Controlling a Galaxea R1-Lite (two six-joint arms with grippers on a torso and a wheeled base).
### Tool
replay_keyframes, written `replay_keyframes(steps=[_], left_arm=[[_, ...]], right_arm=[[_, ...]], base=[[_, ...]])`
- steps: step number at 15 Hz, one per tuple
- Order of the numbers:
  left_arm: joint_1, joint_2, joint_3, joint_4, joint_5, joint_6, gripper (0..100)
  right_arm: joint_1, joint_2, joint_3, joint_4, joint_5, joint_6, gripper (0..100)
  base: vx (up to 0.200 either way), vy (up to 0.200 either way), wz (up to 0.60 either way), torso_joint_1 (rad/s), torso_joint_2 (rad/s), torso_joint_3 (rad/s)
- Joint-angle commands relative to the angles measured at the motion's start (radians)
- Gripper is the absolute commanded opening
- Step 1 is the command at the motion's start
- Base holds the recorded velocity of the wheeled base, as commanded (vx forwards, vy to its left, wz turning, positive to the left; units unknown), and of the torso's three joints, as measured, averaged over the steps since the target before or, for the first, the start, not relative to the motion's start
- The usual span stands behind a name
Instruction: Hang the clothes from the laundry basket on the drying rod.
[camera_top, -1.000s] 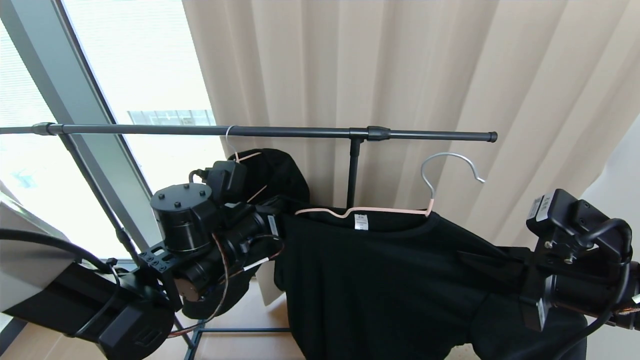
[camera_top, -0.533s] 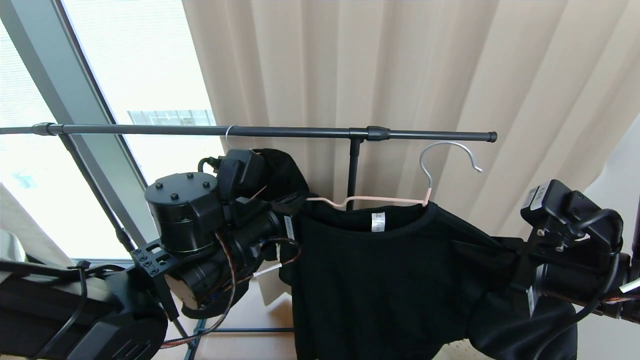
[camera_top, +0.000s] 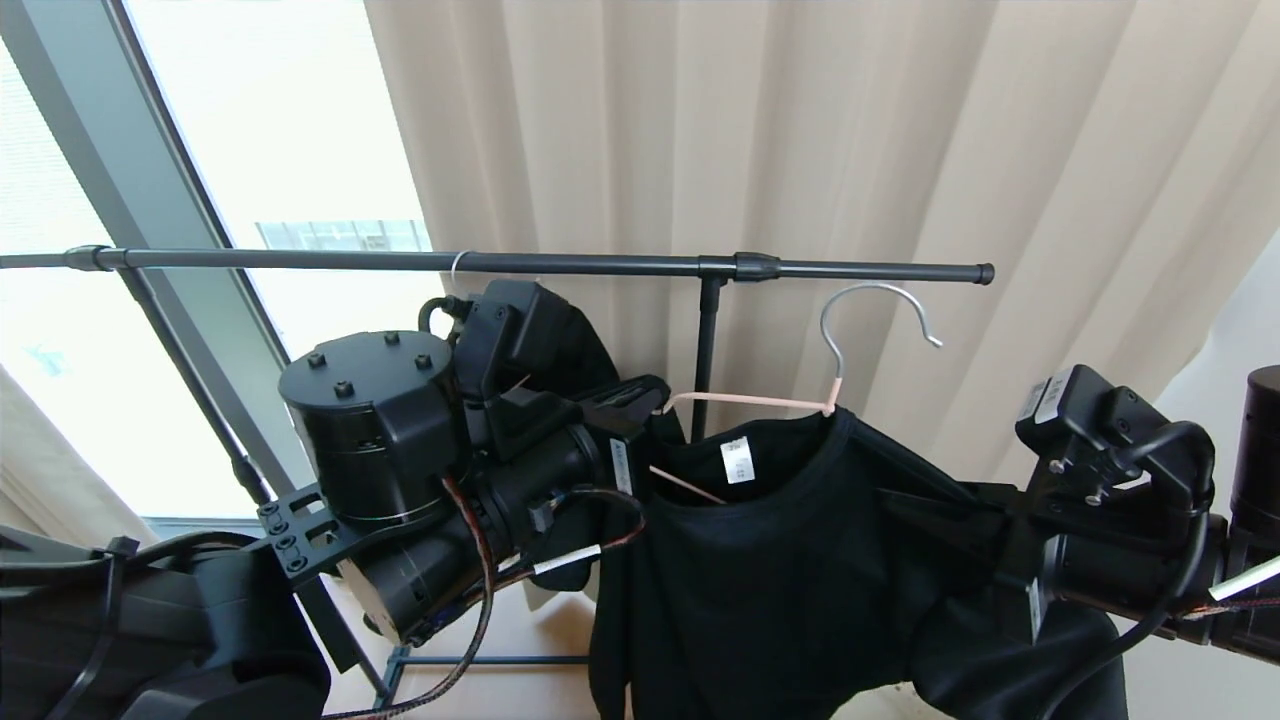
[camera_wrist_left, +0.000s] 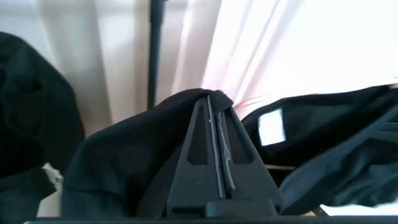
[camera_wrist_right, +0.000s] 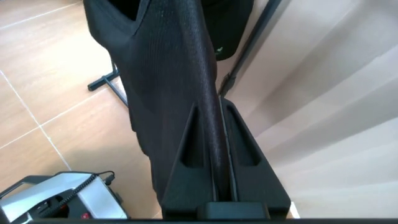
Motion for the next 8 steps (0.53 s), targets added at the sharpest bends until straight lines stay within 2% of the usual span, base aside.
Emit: replay_keyframes(steps=[1,3,5,8], left_arm=[[-0.028,0.0,-0.026,0.008,0.0,-0.001,0],[-0.037,0.004,-0.043,0.026,0.0,-0.001,0],[-0.045,0.004,-0.054,0.032,-0.001,-0.001,0],[-0.085,-0.003,-0.063,0.032,-0.001,0.001,0]], right_arm=[[0.018,0.026,0.021,-0.022,0.002,0.001,0],[0.026,0.027,0.044,-0.05,0.022,0.001,0],[0.026,0.026,0.053,-0.056,0.1,0.001,0],[0.026,0.067,0.048,-0.062,0.113,0.001,0]], base=[[0.0,0.0,0.0,0.0,0.0,0.0],[0.0,0.0,0.0,0.0,0.0,0.0],[0.0,0.0,0.0,0.0,0.0,0.0],[0.0,0.0,0.0,0.0,0.0,0.0]])
